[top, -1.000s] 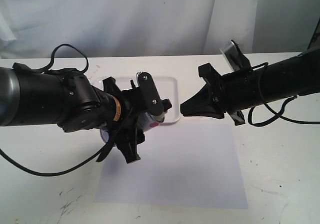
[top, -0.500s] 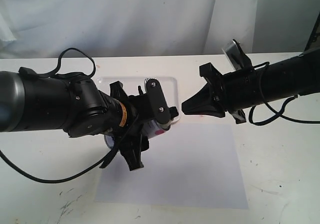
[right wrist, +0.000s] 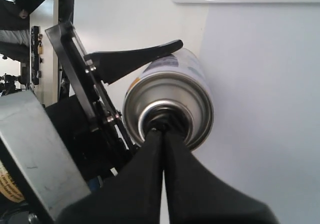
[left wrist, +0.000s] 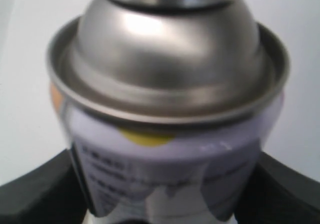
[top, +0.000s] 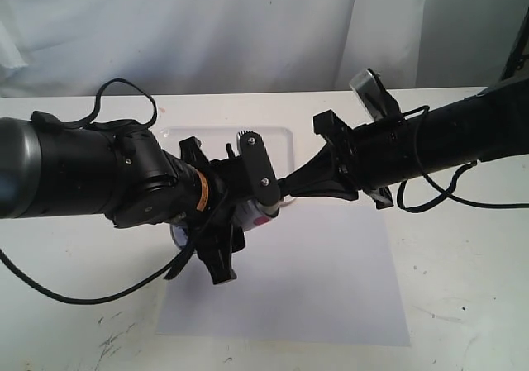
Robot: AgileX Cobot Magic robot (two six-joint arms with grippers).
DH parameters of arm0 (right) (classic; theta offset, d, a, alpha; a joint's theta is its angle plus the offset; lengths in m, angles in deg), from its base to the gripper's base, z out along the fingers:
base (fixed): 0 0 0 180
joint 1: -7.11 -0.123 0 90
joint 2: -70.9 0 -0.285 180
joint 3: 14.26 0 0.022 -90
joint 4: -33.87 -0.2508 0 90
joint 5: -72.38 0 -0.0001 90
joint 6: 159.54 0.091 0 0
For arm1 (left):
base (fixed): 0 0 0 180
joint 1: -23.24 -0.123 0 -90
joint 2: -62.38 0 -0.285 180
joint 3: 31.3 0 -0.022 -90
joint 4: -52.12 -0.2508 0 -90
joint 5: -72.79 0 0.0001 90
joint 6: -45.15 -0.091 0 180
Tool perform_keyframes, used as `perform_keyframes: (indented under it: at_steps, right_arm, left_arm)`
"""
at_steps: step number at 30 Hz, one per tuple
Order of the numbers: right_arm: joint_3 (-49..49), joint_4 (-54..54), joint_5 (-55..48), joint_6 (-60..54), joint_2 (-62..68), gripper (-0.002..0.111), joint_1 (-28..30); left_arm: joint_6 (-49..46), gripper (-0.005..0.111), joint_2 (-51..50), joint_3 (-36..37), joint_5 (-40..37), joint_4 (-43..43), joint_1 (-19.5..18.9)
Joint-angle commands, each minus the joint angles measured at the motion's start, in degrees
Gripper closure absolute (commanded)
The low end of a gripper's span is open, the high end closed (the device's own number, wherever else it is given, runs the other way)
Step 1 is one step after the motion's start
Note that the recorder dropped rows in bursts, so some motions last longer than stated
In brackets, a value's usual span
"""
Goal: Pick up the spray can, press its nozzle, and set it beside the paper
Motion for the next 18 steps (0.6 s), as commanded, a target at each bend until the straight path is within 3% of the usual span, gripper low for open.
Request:
perform_keyframes:
  at_steps: [1,18]
  right_arm:
    - [0.5,-0.5,1.4,-0.6,0.0,0.108,-0.7]
    - [0.5,0.0,2.4,-0.6,0.0,0.108,-1.3]
  left_arm:
    - [-0.3,0.107,0.6,-0.6,1.7,0.2,0.5]
    - [-0.3,0.107,0.6,-0.6,1.9,0.2,0.5]
